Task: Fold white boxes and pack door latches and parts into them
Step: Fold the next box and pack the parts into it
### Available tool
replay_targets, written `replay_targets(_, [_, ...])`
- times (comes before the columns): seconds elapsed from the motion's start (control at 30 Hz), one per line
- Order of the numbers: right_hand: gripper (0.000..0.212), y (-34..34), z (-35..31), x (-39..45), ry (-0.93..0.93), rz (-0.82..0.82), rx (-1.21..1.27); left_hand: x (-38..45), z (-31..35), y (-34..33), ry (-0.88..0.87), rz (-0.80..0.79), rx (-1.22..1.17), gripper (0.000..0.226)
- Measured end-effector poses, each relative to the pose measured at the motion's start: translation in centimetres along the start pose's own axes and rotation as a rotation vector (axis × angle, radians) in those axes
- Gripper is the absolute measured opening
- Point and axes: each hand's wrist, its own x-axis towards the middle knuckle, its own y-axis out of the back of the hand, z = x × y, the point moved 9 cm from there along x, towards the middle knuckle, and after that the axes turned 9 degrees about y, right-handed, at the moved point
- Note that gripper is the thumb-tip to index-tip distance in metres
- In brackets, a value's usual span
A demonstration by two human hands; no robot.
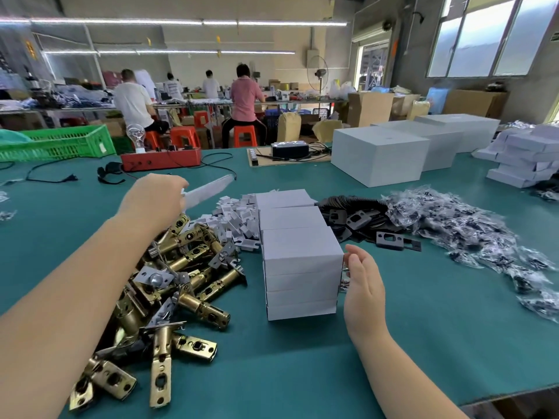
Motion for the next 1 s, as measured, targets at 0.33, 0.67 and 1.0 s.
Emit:
replay_targets(0.33, [0.028,0.1,-0.1,-0.3,0.026,-0.003,-0.021,-9.8,11.2,-2.5,-0.156,-0.157,-0.147,0.025])
replay_targets(0.67, [0.023,0.3,-1.1,-0.6,0.067,0.021,-0.019,-9.9,4.9,-2.3,0.321,-0.303,-0.595,0.06])
replay_targets(1.0, [0.031,-0.4,-6.6,-1.4,0.298,0.008,-0.039,-12.2,1.4,6.1,0.309,0.176,-0.727,0.029])
